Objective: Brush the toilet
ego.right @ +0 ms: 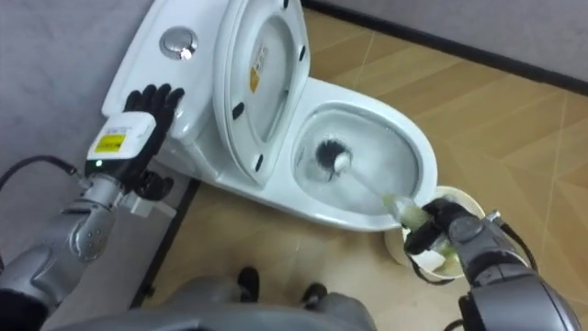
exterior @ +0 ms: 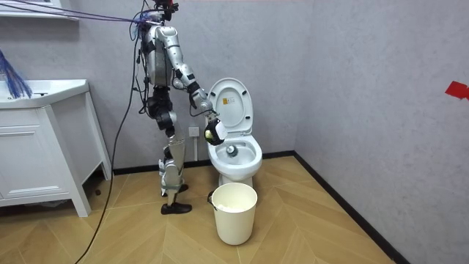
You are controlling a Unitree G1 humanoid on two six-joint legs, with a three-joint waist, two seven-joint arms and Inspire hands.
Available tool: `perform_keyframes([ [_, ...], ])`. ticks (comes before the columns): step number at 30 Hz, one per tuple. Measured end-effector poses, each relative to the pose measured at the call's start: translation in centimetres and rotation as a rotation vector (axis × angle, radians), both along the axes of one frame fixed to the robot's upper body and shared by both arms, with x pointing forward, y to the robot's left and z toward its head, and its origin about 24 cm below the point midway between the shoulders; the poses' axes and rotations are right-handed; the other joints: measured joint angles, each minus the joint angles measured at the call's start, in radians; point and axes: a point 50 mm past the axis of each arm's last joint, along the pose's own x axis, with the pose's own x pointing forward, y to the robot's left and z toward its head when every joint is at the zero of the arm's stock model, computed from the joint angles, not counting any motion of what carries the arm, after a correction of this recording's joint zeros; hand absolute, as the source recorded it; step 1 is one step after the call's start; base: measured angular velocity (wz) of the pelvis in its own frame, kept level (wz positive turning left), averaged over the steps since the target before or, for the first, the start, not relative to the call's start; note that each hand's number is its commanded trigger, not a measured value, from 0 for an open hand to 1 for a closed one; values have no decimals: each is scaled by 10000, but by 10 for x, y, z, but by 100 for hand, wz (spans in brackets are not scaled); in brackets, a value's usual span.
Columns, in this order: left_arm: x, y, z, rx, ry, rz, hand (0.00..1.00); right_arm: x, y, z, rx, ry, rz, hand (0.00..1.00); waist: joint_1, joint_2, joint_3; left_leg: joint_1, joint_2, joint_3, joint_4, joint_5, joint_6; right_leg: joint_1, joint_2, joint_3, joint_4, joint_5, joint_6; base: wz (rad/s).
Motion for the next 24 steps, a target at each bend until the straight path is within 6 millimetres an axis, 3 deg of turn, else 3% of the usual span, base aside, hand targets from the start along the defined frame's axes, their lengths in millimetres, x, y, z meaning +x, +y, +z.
perform_keyframes([
  [2,10,-5,8,-121,-561,-97,0,-1,1,-1,-260,207,449,100,144,30,8,-529,19,-51,251,16,-22,-487,-22,-28,163,20,-63,6],
  [8,28,-20,22,-403,-1720,-356,0,-3,-1,-2,-1062,171,898,100,198,162,188,-1780,-2,-381,901,64,-42,-1533,-176,-403,837,-162,-185,21],
  [12,38,-29,31,-537,-2440,-585,0,-2,-8,2,-1817,-83,1177,100,192,372,280,-2502,-2,-639,1255,76,-40,-2084,-259,-702,1057,-194,-217,18],
  [20,46,-43,40,-934,-3777,-714,0,31,-12,24,-3063,-1296,2180,100,565,450,287,-3640,-19,-709,1625,136,-42,-3234,-393,-828,1634,-266,-311,3],
  [22,49,-45,41,-966,-3918,-763,0,43,-10,30,-3187,-1573,2393,100,645,406,315,-3698,-13,-702,1647,139,-48,-3315,-398,-804,1703,-291,-338,-3],
  [24,51,-47,43,-986,-4068,-897,0,58,-8,40,-3367,-1903,2559,100,885,277,432,-3801,-8,-664,1675,158,-68,-3541,-448,-717,1916,-336,-386,-6],
])
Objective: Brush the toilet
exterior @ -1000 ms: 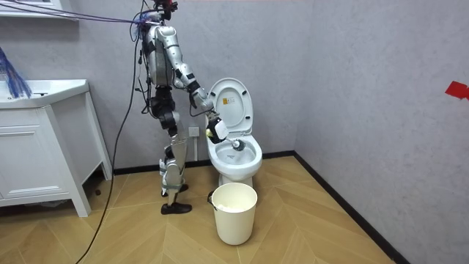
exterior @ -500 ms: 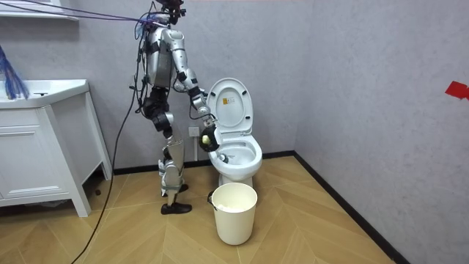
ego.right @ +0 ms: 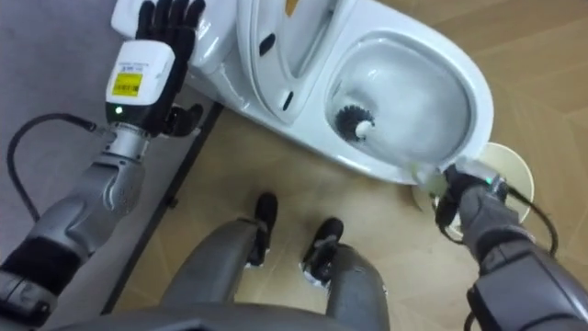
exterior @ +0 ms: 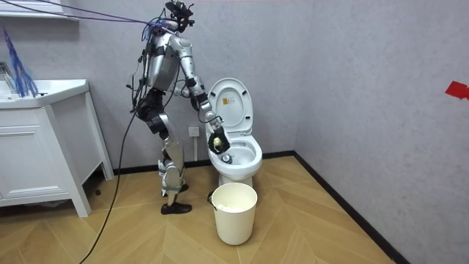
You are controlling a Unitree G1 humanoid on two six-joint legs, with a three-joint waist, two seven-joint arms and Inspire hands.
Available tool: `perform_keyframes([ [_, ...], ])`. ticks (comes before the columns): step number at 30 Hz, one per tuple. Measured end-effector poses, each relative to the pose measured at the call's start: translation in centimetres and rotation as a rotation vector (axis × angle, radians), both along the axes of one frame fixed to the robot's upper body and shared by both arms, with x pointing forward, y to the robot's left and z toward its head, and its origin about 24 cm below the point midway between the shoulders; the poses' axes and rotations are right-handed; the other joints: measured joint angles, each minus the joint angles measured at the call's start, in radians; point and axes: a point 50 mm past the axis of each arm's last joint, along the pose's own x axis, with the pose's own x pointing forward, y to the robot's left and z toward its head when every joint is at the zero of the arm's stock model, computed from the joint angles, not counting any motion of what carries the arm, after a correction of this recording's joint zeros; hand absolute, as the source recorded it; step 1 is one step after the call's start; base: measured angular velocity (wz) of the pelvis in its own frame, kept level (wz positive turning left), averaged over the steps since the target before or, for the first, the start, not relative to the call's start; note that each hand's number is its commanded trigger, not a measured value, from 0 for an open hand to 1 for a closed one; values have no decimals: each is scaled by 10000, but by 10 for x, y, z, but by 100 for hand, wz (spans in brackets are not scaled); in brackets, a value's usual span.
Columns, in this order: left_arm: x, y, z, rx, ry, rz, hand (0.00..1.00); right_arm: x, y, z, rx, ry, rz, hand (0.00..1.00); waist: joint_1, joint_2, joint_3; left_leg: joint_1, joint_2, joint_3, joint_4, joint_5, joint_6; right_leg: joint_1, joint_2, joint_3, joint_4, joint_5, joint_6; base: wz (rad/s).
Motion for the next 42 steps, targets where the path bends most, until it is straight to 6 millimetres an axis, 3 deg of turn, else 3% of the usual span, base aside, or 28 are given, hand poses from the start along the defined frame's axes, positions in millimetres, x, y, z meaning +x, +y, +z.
perform_keyframes([
  [5,15,-6,21,292,-990,-619,0,44,5,34,135,-1146,-462,100,430,-435,271,-606,14,-6,215,126,-73,-654,-97,-78,376,-129,-158,4],
  [10,18,-2,27,444,-1670,-632,0,60,6,50,515,-1769,-1045,100,417,-695,408,-742,-32,125,279,136,-65,-966,-233,114,840,-223,-178,-4],
  [15,27,3,34,583,-2482,-404,0,73,9,63,1516,-2439,-1937,100,311,-945,427,-1148,4,130,636,137,-65,-1388,-249,187,1129,-236,-239,-3],
  [17,28,6,34,720,-2640,-253,0,76,10,66,1800,-2643,-2187,100,175,-1038,469,-1157,4,148,714,137,-65,-1413,-260,232,1245,-235,-245,-2],
  [20,30,16,38,1029,-2843,-78,0,78,4,73,2482,-3131,-2947,100,-53,-1221,446,-1278,13,180,889,137,-62,-1546,-294,264,1358,-226,-274,-4],
  [25,33,18,41,1173,-2926,168,0,80,1,77,3009,-3414,-3449,100,-284,-1331,448,-1436,-42,175,1090,178,3,-1718,-407,259,1614,-244,-288,1],
  [30,35,18,38,1281,-2782,407,0,79,2,75,2860,-3278,-3205,100,-439,-1270,431,-1468,-91,121,1275,184,58,-1689,-469,213,1739,-193,-269,2],
  [31,36,17,36,1266,-2711,431,0,78,3,74,2673,-3198,-3002,100,-431,-1181,432,-1468,-88,91,1289,185,60,-1638,-461,157,1717,-169,-263,5],
  [34,37,10,31,1194,-2373,468,0,78,10,70,1744,-2820,-1897,100,-298,-784,429,-1432,-66,-7,1296,158,73,-1488,-367,100,1545,-105,-177,2],
  [36,37,2,26,1016,-2027,399,0,71,17,59,909,-2243,-889,100,-82,-344,380,-1419,-143,-13,1265,155,104,-1478,-440,59,1556,-87,-146,0],
  [38,36,-4,21,895,-1857,344,0,62,23,45,72,-1479,-198,100,114,-59,323,-1406,-150,12,1241,163,118,-1477,-424,94,1524,-56,-163,-5],
  [42,31,-3,16,866,-1684,429,0,56,37,34,-117,-1173,47,100,162,206,175,-1407,-82,30,1077,191,71,-1475,-271,100,1271,23,-227,-7],
])
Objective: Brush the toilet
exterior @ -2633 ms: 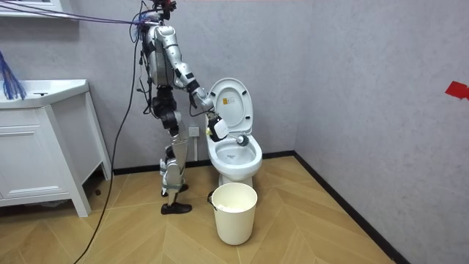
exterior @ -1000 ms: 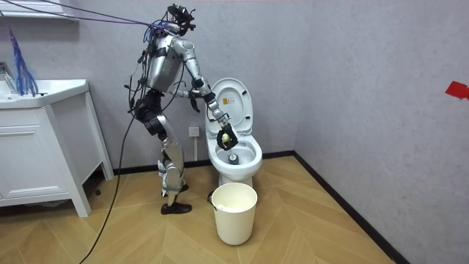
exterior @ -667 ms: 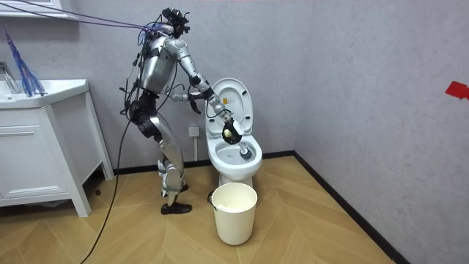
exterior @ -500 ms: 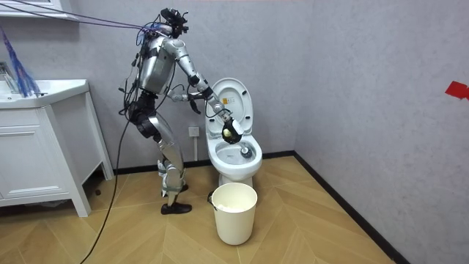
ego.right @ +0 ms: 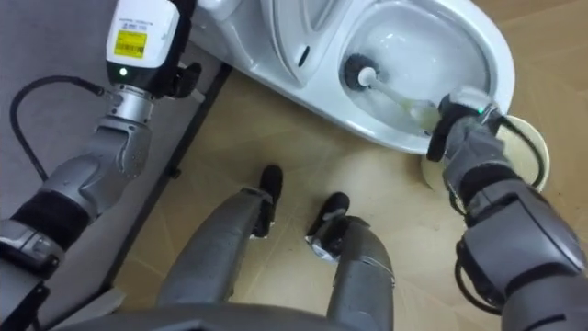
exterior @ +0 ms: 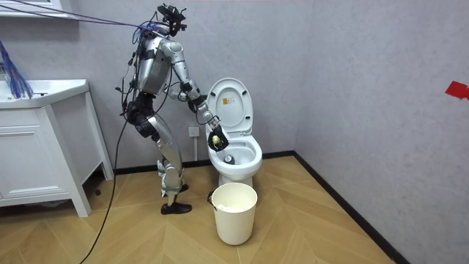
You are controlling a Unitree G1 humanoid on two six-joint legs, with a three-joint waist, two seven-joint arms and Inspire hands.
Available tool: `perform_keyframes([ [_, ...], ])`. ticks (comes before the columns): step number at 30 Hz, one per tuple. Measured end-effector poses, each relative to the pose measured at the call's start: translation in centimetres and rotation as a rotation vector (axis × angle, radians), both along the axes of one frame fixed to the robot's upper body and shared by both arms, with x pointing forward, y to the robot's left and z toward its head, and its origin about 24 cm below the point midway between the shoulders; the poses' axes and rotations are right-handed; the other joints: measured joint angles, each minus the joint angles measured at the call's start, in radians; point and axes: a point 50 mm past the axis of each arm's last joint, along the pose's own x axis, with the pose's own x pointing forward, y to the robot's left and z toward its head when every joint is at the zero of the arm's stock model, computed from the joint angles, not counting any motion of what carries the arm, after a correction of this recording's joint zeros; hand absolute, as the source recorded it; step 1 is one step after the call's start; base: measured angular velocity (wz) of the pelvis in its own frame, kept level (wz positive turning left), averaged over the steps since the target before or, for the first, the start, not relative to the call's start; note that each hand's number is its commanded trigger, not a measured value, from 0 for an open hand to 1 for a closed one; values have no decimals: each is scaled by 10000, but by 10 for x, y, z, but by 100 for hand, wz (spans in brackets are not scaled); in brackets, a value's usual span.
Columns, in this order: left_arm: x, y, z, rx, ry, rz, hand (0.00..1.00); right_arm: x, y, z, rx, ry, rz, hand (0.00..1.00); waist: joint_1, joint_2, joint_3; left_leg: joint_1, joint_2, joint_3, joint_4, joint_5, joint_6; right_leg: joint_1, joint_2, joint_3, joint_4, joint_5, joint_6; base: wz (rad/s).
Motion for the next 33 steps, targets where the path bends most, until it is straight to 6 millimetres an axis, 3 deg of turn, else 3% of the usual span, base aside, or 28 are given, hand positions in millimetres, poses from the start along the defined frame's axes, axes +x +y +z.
perform_keyframes([
  [1,-2,2,-2,-13,61,108,0,0,4,-1,15,-36,120,100,2,62,-39,15,96,40,8,-5,-32,83,97,-51,-151,52,-45,-6],
  [8,-13,9,-9,-597,18,738,0,-8,33,0,-772,-285,1621,100,-56,96,-82,193,393,72,-23,-151,-278,348,482,-19,-531,93,-222,-8],
  [10,-17,8,-11,-664,54,690,0,-11,39,1,-876,-259,1832,100,-47,114,-172,198,489,62,-37,-177,-323,428,626,-33,-764,172,-267,-8],
  [12,-21,5,-14,-793,139,656,0,-14,45,2,-1232,-153,2227,100,-54,136,-323,246,569,86,-101,-184,-358,511,753,9,-935,269,-297,-10],
  [17,-23,3,-16,-928,141,706,0,-15,54,10,-1679,-2,2664,100,-93,131,-329,339,624,97,-216,-167,-407,617,825,-4,-1116,303,-335,-2],
  [23,-28,5,-19,-1210,61,919,0,-15,47,6,-1551,229,2236,100,-96,102,-354,516,615,112,-298,-170,-420,761,812,-5,-1131,303,-325,0],
  [26,-28,8,-19,-1182,-83,934,0,-14,31,-5,10,353,839,100,-141,56,-330,538,560,114,-360,-110,-405,735,748,-2,-1084,273,-301,4],
  [28,-26,10,-17,-1082,-109,927,0,-14,23,-9,1545,187,-444,100,-167,-71,-261,554,452,130,-416,-43,-390,609,595,29,-868,154,-295,8],
  [31,-20,14,-11,-895,-317,903,0,-10,21,-12,4809,-628,-3125,100,-269,-325,-107,453,401,190,-348,-17,-375,372,483,129,-545,39,-296,2],
  [32,-15,15,-7,-814,-487,912,0,-4,27,-9,6249,-1146,-4139,100,-294,-473,-17,360,376,255,-347,27,-369,196,385,127,-395,-2,-332,0],
  [33,-10,16,-6,-758,-619,984,0,2,31,-5,7492,-1511,-5072,100,-431,-541,23,244,293,272,-327,69,-335,13,264,133,-170,-106,-318,8],
])
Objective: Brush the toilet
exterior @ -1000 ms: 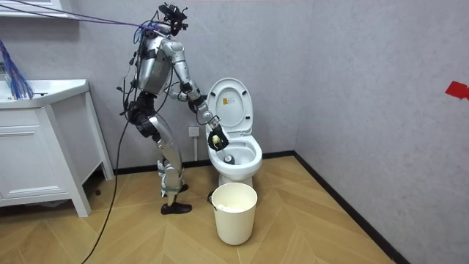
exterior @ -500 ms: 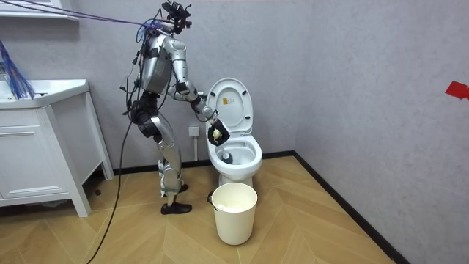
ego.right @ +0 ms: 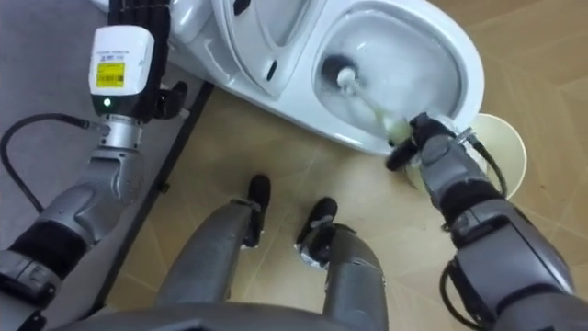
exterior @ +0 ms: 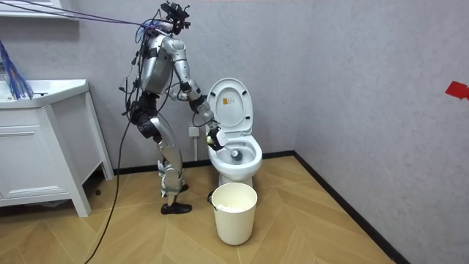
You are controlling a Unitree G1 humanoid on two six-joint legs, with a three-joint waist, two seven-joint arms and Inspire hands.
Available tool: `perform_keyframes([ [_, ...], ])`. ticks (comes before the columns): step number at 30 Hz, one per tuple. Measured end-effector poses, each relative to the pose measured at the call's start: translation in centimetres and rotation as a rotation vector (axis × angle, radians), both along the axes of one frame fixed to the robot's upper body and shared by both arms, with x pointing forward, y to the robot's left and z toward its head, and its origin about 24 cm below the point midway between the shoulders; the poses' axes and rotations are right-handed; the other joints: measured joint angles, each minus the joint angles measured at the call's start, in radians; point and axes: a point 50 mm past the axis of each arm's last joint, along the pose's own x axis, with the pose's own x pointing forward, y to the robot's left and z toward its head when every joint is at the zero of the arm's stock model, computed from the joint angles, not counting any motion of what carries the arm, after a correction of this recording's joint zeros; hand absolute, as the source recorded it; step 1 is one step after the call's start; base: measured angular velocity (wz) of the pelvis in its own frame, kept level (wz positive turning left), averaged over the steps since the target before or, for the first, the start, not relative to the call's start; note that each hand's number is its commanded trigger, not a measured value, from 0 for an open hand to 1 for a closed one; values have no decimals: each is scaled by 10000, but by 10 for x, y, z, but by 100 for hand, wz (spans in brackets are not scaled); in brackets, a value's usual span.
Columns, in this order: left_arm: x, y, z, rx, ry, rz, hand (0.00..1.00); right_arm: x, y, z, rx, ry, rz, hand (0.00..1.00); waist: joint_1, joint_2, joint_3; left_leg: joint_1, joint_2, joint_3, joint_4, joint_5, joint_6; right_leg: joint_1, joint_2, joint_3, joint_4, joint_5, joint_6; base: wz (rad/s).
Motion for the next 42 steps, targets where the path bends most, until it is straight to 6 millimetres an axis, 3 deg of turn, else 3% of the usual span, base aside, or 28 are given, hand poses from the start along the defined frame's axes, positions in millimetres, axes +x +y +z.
perform_keyframes([
  [4,4,-2,6,-144,-468,29,0,5,3,3,2111,-240,-1632,100,-170,-153,88,-260,-148,44,138,55,73,-378,-178,168,382,-101,95,9],
  [12,8,3,9,26,-708,242,0,8,13,6,5472,-430,-3726,100,-709,-146,88,-738,-431,113,625,43,321,-1023,-793,196,1377,-385,313,6],
  [19,9,2,9,349,-509,185,0,7,11,6,5733,-493,-4040,100,-744,-117,73,-810,-580,116,705,-20,442,-1115,-951,252,1591,-377,437,0],
  [22,9,2,8,701,-462,188,0,5,4,4,4129,-393,-3067,100,-737,-79,63,-796,-605,117,689,-8,494,-1075,-983,205,1544,-325,447,0],
  [27,9,-1,4,913,178,8,0,6,-21,11,-480,-411,-179,100,-475,393,56,-578,-548,118,657,-28,541,-803,-885,201,1311,-167,403,-5],
  [29,11,-2,4,1047,405,-72,0,5,-24,11,-2083,-170,868,100,-354,489,54,-539,-546,138,614,-28,539,-799,-888,214,1317,-169,394,0],
  [34,15,-3,8,1137,631,-170,0,7,-28,15,-5098,281,3061,100,65,664,48,-552,-350,202,656,-52,431,-765,-605,232,1066,-95,330,-12],
  [36,16,-2,14,1238,619,-315,0,9,-34,21,-6809,447,4117,100,201,883,31,-621,-296,148,661,-39,381,-777,-558,134,1020,-78,279,-2],
  [40,17,12,20,1791,779,-384,0,13,-27,25,-8291,441,5516,100,236,931,22,-616,-170,155,708,-58,249,-766,-405,144,945,-28,83,-6],
  [42,18,17,23,1987,852,-396,0,15,-26,32,-9047,307,6199,100,284,1066,-34,-608,-18,168,717,-83,177,-641,-215,79,693,43,7,-8],
])
